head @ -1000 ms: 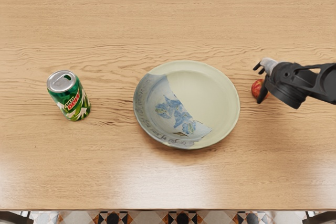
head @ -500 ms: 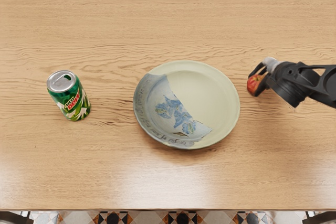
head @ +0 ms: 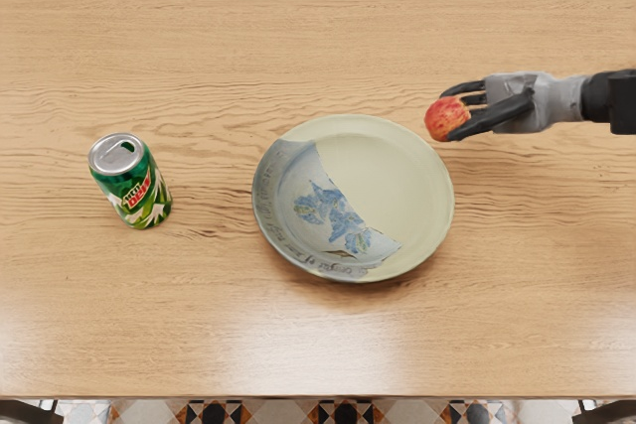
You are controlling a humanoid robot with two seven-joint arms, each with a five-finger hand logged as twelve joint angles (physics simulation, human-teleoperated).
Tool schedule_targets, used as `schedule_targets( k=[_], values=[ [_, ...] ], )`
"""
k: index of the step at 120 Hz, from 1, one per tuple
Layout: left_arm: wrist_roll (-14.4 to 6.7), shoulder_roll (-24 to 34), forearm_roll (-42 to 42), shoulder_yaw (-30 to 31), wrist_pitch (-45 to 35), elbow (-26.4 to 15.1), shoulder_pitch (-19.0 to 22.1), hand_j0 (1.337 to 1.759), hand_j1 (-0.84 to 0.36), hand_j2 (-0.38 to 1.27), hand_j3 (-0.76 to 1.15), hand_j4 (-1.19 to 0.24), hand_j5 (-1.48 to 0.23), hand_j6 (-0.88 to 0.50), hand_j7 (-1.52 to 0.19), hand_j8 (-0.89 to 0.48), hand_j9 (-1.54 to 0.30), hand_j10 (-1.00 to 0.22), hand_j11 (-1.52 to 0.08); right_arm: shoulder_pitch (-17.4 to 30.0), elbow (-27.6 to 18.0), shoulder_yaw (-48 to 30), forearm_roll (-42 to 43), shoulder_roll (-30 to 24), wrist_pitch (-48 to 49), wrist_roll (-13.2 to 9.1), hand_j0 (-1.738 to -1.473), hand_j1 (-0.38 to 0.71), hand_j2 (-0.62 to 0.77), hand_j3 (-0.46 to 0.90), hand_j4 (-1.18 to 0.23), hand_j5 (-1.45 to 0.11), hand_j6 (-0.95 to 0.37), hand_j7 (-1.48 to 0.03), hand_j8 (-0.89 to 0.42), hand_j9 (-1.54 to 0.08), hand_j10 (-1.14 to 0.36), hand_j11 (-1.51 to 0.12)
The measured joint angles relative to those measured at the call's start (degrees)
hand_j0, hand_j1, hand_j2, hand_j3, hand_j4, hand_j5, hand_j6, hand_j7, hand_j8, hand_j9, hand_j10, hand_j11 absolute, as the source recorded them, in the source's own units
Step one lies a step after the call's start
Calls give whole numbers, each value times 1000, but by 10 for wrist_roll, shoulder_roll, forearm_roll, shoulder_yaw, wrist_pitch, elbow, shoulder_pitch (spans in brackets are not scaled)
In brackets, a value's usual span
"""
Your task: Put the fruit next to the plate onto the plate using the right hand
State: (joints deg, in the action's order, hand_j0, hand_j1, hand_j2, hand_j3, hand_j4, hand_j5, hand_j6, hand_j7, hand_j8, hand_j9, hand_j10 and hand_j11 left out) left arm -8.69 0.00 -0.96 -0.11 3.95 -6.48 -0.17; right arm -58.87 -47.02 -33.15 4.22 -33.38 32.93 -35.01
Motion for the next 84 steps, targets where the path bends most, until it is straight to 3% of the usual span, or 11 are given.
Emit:
schedule_targets(
  k=[21,40,45,52,58,66,84],
  values=[
    [0,0,0,0,0,0,0,1658,337,2,0,-11,-13,-11,-13,-11,-13,-10,-13,-19,-5,16,-3,111,19,0,-1652,260,288,-1,-599,-1038,-396,-1020,-398,-1025,-781,-1024],
    [0,0,0,0,0,0,0,1658,337,2,0,-10,-13,-11,-13,-10,-13,-10,-13,-23,-3,33,26,159,23,0,-1652,256,292,0,-611,-1047,-400,-1021,-402,-1014,-789,-1012],
    [0,0,0,0,0,0,0,1658,337,2,0,-10,-13,-11,-13,-10,-13,-10,-13,-24,-2,37,30,163,23,0,-1653,219,244,0,-569,-948,-397,-926,-398,-916,-717,-913],
    [0,0,0,0,0,0,0,1658,337,2,0,-10,-13,-11,-13,-11,-13,-10,-13,-24,-5,40,32,162,22,0,-1654,81,181,0,-431,-714,-300,-699,-278,-693,-500,-690],
    [0,0,0,0,0,0,0,1658,337,2,0,-10,-13,-11,-13,-11,-13,-10,-13,-25,-28,40,31,138,22,0,-1655,-12,141,0,-336,-560,-234,-547,-201,-544,-363,-540],
    [0,0,0,0,0,0,0,1658,337,2,0,-10,-13,-11,-13,-11,-13,-10,-13,-27,-83,32,17,63,21,0,-1656,-106,102,0,-242,-404,-169,-395,-145,-392,-262,-389],
    [0,0,0,0,0,0,0,1658,337,2,0,-10,-13,-11,-13,-10,-13,-10,-13,-26,-138,19,-15,-87,21,0,-1657,-233,49,0,-116,-194,-81,-189,-69,-188,-125,-187]
  ],
)
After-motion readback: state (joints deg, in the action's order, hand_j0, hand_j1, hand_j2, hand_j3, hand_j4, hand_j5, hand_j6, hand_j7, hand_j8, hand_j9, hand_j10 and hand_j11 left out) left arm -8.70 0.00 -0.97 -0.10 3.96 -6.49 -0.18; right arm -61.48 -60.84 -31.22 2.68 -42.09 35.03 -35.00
